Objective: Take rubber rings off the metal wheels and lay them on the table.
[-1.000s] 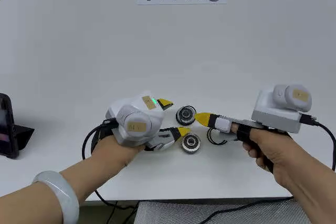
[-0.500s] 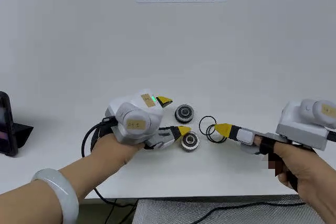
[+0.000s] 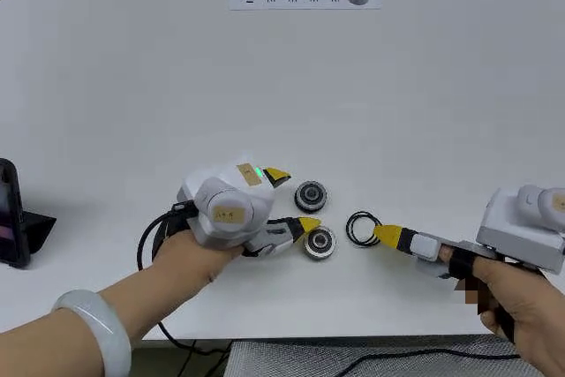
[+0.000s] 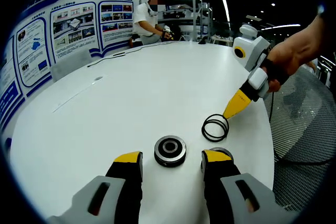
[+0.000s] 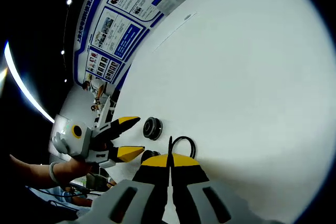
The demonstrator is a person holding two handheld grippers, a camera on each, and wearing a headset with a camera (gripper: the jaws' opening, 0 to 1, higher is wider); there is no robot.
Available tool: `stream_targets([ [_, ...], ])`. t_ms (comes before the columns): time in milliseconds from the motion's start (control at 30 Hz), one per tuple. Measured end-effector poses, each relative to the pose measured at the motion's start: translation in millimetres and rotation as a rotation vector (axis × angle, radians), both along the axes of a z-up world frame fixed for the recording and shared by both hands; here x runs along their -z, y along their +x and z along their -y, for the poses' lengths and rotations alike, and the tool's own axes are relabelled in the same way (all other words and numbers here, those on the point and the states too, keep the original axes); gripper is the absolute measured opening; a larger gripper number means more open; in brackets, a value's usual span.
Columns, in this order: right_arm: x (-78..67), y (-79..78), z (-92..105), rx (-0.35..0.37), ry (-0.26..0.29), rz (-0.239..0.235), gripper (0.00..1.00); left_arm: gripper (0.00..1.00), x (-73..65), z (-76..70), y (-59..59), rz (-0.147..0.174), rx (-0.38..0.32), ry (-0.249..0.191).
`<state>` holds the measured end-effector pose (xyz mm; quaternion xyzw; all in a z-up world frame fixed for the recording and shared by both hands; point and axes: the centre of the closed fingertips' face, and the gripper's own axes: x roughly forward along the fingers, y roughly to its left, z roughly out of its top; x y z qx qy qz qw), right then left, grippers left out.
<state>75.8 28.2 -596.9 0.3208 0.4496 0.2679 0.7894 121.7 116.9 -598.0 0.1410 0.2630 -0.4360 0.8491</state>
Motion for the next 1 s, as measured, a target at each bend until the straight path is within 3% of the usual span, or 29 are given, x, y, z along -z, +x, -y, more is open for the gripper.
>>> stream_targets([
  [200,2.8,-0.4,1.5,-0.027,-0.052,0.019,0.06,0.46,-0.5,-0.5,-0.1,0.001,0.0,0.003],
  [367,6.3,-1.4,4.8,-0.083,-0.137,0.064,0.08,0.46,-0.5,-0.6,-0.8,-0.002,0.0,0.004],
  [533,5.0,-1.9,4.4,-0.101,-0.153,0.075,0.1,0.45,-0.8,-0.1,-1.2,0.0,0.002,0.006],
  [733,2.2,2.8,8.8,-0.069,-0.145,0.078,0.12,0.45,-1.9,-0.3,-0.9,0.003,0.003,0.009],
  [1000,-4.6,21.0,-4.6,-0.081,-0.117,0.102,0.12,0.39,-3.5,2.7,0.0,0.006,0.006,0.005],
])
